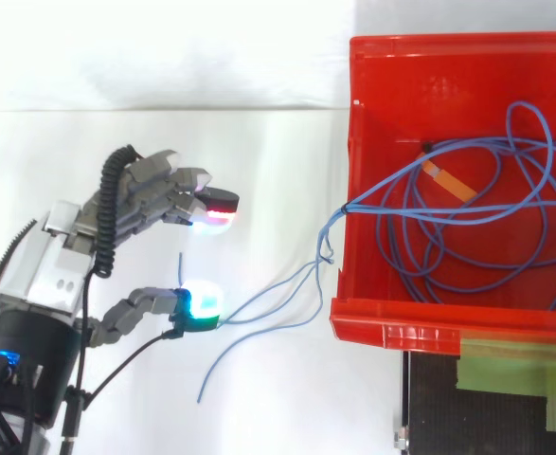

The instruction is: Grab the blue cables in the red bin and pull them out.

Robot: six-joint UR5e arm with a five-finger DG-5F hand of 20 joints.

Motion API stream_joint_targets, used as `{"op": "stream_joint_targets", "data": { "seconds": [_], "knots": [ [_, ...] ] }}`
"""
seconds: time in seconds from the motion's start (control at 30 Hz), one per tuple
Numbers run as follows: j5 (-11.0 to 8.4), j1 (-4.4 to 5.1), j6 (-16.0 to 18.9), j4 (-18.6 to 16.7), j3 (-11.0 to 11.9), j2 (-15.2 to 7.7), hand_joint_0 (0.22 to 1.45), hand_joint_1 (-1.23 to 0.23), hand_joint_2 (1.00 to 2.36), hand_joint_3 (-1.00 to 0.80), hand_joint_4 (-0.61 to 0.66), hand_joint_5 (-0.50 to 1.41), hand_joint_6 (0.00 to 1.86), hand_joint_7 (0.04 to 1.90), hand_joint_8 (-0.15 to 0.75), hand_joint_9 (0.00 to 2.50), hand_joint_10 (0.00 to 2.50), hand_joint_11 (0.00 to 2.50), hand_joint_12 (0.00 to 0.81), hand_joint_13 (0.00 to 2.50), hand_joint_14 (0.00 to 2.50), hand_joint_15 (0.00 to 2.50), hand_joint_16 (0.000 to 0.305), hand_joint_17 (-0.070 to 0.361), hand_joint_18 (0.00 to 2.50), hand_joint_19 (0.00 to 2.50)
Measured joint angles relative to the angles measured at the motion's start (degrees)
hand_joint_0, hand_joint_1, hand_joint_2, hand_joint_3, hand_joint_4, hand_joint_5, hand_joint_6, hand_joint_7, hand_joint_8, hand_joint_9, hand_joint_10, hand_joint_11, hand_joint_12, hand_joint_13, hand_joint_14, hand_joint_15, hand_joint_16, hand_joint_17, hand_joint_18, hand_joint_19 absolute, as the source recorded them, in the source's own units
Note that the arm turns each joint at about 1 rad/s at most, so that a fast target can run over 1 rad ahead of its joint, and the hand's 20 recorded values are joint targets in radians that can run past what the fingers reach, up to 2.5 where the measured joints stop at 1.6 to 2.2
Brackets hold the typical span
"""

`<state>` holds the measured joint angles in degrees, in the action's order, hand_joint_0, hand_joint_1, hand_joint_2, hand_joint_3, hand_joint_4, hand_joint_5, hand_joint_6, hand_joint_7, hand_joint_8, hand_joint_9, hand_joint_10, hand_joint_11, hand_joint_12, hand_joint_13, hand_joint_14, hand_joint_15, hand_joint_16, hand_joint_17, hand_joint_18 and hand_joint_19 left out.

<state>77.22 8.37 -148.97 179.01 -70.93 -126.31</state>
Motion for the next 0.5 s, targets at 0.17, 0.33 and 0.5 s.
{"op": "stream_joint_targets", "data": {
  "seconds": [0.17,0.33,0.5],
  "knots": [
    [-0.35,-0.08,-0.10,0.34,0.80,0.01,0.75,-0.99,1.00,-1.00,0.17,0.60,0.01,0.59,0.285,0.76,0.02,1.04,0.399,0.62,0.02,0.51,0.056,0.126,0.38,0.38],
    [-0.37,-0.31,5.69,0.47,2.22,0.01,0.76,-1.00,1.00,-1.00,0.18,0.60,0.01,0.59,0.288,0.77,0.02,1.04,0.399,0.61,0.02,0.51,0.056,0.125,0.38,0.38],
    [0.53,-1.00,13.28,-0.25,2.75,-0.06,0.76,-1.01,1.00,-1.00,0.18,0.60,0.01,0.61,0.288,0.77,0.02,1.05,0.398,0.62,0.02,0.51,0.056,0.125,0.39,0.38]
  ]
}}
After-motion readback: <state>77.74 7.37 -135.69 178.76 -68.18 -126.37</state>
